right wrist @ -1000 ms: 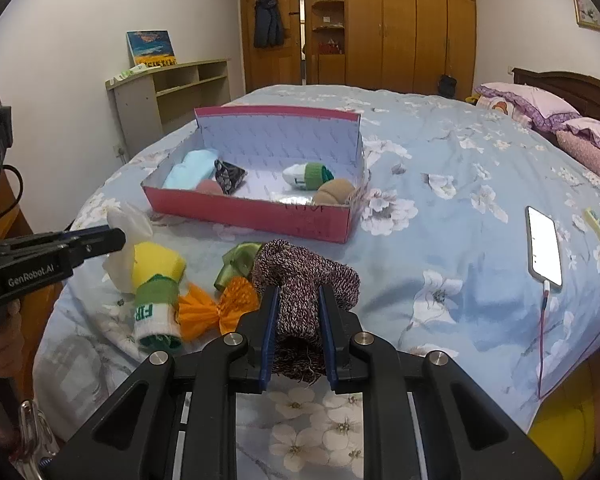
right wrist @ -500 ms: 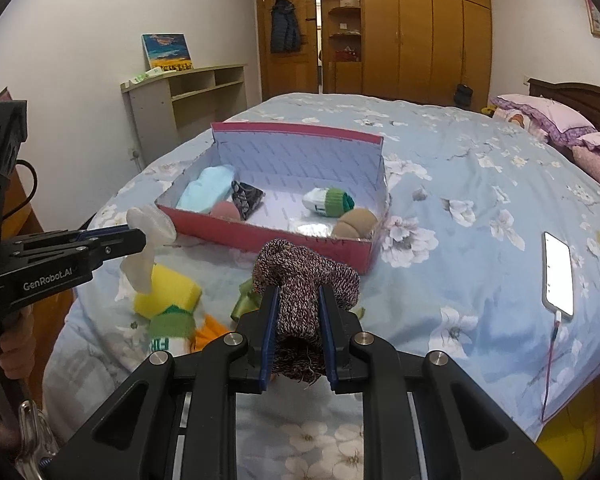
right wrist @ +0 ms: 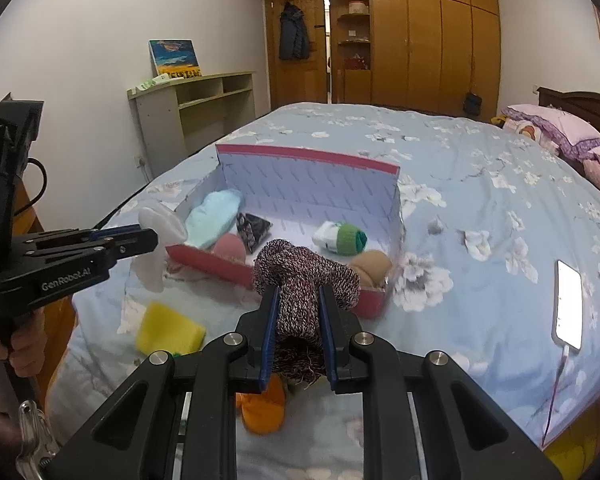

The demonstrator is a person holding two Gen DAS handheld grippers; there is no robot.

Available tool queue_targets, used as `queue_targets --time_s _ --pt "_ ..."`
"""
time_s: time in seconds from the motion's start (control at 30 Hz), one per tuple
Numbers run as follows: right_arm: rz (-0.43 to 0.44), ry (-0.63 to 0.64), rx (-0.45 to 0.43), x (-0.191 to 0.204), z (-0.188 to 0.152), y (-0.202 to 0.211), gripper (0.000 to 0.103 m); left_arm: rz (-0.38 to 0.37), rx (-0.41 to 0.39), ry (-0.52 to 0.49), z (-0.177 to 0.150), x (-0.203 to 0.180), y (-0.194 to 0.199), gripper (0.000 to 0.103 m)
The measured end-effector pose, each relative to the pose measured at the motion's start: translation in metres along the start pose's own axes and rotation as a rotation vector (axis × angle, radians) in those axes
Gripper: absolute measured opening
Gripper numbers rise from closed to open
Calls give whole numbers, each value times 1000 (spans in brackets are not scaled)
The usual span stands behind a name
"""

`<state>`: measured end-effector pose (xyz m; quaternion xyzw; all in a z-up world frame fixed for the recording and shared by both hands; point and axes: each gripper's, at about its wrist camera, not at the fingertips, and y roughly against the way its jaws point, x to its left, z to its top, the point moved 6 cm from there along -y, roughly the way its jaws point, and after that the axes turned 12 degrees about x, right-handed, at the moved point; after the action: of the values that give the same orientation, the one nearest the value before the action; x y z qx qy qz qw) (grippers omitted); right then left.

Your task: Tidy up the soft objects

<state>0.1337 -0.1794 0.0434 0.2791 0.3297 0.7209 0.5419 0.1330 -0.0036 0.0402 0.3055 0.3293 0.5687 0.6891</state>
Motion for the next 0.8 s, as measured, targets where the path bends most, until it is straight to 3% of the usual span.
queue_targets --time_s 0.8 --pt "41 11 10 9 52 -49 21 35 3 -2 46 14 -42 14"
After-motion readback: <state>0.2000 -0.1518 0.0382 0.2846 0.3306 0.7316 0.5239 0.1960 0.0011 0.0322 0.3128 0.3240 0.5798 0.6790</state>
